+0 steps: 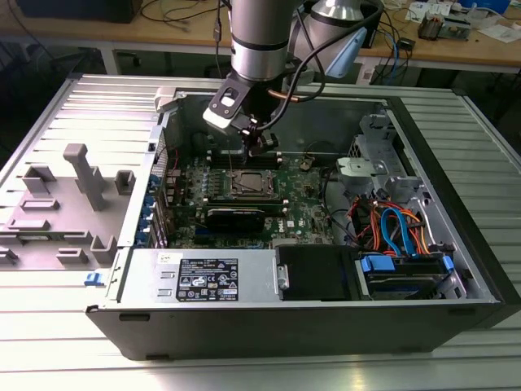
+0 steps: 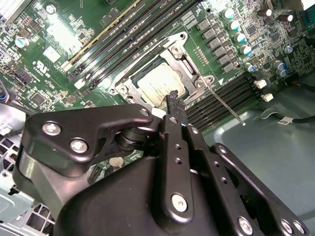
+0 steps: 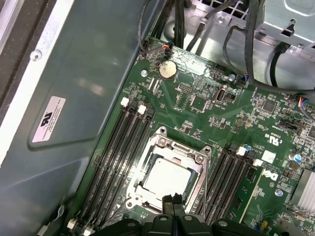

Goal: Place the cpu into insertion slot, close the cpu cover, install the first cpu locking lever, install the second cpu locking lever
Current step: 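Install the first cpu locking lever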

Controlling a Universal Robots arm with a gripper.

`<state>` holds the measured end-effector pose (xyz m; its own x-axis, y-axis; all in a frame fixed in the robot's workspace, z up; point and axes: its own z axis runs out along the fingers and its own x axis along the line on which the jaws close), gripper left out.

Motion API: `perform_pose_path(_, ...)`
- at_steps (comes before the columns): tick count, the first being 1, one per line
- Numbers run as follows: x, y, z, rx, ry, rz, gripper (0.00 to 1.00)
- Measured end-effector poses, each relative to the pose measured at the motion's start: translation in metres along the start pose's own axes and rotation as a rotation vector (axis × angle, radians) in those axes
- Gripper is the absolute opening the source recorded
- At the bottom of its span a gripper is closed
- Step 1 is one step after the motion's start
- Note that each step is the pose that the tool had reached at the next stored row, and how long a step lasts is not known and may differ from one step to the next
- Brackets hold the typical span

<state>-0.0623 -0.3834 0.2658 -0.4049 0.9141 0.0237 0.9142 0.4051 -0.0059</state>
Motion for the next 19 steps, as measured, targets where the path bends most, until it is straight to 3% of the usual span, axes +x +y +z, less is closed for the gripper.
perform_pose_path(14, 0.0002, -0.0005, 0.0000, -0.0004, 0.0009, -0.005, 0.11)
perform_pose_path(17, 0.0008, -0.0019, 0.0000, 0.0003, 0.0007, -0.030, 0.11)
perform_pose_path(19, 0.0009, -0.0021, 0.0001, 0.0009, 0.0016, -0.082, 0.11)
